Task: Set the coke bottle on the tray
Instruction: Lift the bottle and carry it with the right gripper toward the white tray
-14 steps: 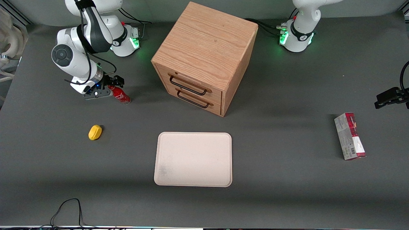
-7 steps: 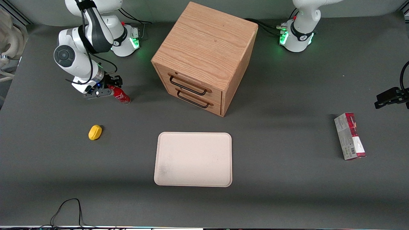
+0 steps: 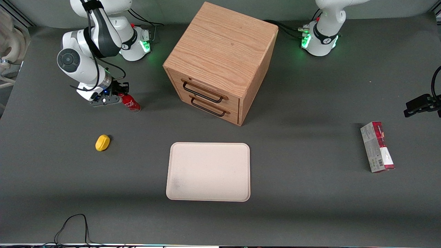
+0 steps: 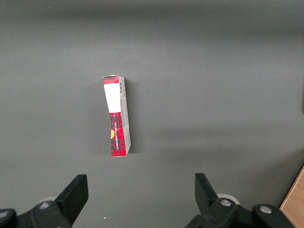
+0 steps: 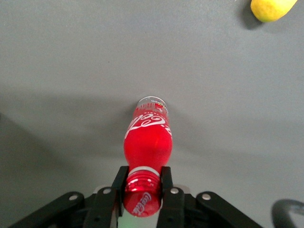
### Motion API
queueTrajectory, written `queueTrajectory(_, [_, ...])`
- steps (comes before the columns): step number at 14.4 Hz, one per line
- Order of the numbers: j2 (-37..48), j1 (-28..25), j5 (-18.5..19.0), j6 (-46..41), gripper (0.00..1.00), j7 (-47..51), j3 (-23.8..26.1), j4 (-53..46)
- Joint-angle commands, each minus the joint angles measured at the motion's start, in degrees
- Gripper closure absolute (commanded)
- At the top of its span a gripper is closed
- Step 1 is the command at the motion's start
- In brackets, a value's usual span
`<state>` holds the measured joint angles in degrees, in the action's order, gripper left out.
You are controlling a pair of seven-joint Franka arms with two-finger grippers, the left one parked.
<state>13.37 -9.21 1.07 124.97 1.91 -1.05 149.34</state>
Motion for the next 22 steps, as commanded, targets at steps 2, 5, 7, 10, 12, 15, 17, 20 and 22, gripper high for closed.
queueTrajectory(2, [-0.45,0.24,0.16,-4.37,1.00,2.22,-0.45,-7.54])
queueTrajectory(5, [-3.08,0.69,-0.28,-13.23,1.00,2.22,-0.53,-19.21])
queueTrajectory(7, [-5.72,0.77,-0.28,-20.70,1.00,2.14,-0.53,-28.62])
queueTrajectory(10, [-11.50,1.74,-0.37,-33.00,1.00,1.52,-0.36,-44.25])
queueTrajectory(12, [-16.51,1.74,-0.37,-39.34,1.00,1.52,-0.36,-55.41])
queueTrajectory(15, [-24.16,1.83,-1.15,-47.26,1.00,1.78,0.08,-71.59])
queueTrajectory(17, [-27.60,1.74,-2.82,-48.59,1.00,2.05,1.04,-79.51])
queueTrajectory(20, [-35.93,2.01,-2.65,-48.77,1.00,4.31,6.83,-90.16])
queueTrajectory(22, [-41.74,2.01,-2.04,-44.15,1.00,11.24,12.62,-93.43])
